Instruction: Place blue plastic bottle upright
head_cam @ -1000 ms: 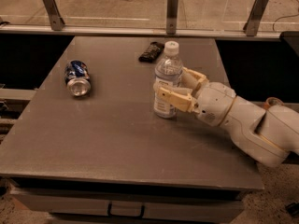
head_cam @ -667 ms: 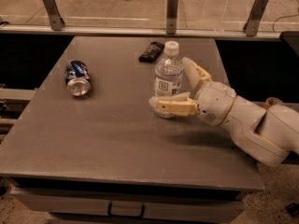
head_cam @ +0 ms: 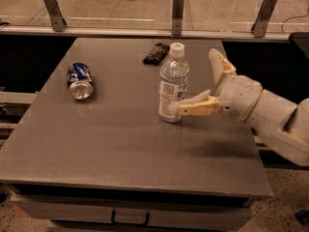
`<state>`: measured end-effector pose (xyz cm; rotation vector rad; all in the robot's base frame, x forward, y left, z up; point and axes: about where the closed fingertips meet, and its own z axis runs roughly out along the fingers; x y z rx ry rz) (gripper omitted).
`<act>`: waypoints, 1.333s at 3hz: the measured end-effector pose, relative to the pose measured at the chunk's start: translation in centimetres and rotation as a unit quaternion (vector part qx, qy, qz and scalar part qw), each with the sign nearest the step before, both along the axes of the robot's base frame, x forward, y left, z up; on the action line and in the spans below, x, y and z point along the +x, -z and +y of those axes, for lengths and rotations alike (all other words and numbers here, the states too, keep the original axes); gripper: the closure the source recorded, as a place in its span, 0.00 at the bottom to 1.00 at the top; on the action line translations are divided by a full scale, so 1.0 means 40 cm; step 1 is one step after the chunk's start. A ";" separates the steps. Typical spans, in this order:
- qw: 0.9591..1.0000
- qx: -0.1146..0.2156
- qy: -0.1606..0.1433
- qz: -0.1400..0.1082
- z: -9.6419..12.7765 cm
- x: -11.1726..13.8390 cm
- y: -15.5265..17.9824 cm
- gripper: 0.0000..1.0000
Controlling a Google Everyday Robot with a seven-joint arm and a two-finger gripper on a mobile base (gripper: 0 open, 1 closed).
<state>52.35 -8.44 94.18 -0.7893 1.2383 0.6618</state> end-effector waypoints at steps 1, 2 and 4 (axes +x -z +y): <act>0.996 -0.070 0.035 -0.034 -0.135 0.001 -0.159 0.00; 0.982 -0.141 0.099 -0.080 -0.287 0.006 -0.360 0.00; 0.972 -0.156 0.144 -0.104 -0.397 0.002 -0.446 0.00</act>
Offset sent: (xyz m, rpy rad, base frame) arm 0.0049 -0.2372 0.3426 -0.4612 -0.4314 -0.4663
